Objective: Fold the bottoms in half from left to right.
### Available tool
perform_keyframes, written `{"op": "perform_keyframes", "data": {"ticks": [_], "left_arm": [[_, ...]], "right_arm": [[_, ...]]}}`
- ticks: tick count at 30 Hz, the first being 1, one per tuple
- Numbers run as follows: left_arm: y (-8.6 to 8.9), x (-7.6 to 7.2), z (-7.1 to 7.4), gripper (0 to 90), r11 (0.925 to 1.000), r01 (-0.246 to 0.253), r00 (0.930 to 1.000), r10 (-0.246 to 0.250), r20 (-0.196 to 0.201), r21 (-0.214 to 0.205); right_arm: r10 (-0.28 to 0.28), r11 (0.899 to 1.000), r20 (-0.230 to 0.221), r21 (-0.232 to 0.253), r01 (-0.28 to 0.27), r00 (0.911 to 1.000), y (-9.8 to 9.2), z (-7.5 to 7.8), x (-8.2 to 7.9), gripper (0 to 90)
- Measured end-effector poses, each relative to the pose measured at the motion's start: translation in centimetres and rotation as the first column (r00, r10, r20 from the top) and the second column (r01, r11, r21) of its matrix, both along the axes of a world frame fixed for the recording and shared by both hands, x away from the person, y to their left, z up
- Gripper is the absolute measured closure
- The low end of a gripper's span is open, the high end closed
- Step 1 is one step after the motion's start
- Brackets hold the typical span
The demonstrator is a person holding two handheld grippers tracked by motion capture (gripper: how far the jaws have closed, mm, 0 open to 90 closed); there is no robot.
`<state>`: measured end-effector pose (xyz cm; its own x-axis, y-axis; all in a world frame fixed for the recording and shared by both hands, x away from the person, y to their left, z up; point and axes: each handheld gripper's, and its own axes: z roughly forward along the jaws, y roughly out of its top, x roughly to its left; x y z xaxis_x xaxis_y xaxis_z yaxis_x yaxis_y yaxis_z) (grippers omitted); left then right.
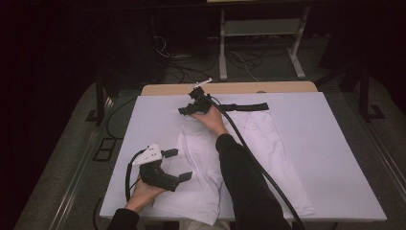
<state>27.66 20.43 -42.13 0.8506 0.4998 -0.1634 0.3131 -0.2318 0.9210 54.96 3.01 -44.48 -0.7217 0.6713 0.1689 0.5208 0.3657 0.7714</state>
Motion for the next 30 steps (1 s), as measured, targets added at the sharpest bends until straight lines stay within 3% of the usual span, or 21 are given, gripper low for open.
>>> {"op": "perform_keyframes", "data": {"ticks": [2,3,6,10,13,17,21,26,28,30], "left_arm": [[0.0,0.0,0.0,0.0,1.0,0.001,1.0,-0.001,0.0,0.0],[0.0,0.0,0.0,0.0,1.0,0.001,1.0,-0.001,0.001,0.001],[0.0,0.0,0.0,0.0,1.0,-0.001,1.0,0.001,0.002,-0.001],[0.0,0.0,0.0,0.0,1.0,-0.001,1.0,0.001,0.002,0.0],[0.1,0.0,0.0,0.0,1.0,-0.002,1.0,0.002,0.002,0.0],[0.2,0.0,0.0,0.0,1.0,-0.007,1.0,0.007,0.003,-0.003],[0.2,0.0,0.1,0.0,1.0,-0.008,1.0,0.008,0.004,-0.002],[0.2,0.1,0.0,0.0,0.9999,-0.012,0.9999,0.012,0.004,0.005],[0.3,0.1,0.1,0.0,0.9998,-0.019,0.9998,0.019,0.001,0.009],[0.4,0.1,0.1,0.0,0.9998,-0.022,0.9998,0.021,0.003,0.005]], "right_arm": [[-0.006,1.0,0.004,-0.003,0.006,1.0,0.0,0.0,0.0,7.4],[-0.002,1.0,-0.003,0.014,0.002,1.0,0.1,-0.1,0.0,15.7],[-0.006,1.0,-0.006,0.01,0.006,1.0,0.1,-0.2,0.0,17.6],[-0.017,1.0,-0.005,0.002,0.017,0.9998,0.2,-0.3,0.0,28.3],[-0.023,0.999,-0.008,-0.025,0.023,0.9997,0.5,-0.7,0.0,39.8],[-0.041,0.998,-0.013,-0.043,0.04,0.9991,0.5,-1.1,0.0,47.6],[-0.056,0.998,-0.01,-0.038,0.056,0.9984,0.7,-1.1,0.0,51.8],[-0.087,0.994,-0.002,-0.073,0.086,0.9962,1.3,-1.1,-0.1,56.3],[-0.123,0.987,0.031,-0.099,0.125,0.9919,1.9,-1.2,-0.4,60.7],[-0.125,0.984,0.045,-0.12,0.129,0.9912,2.1,-1.2,-0.5,63.0]]}}
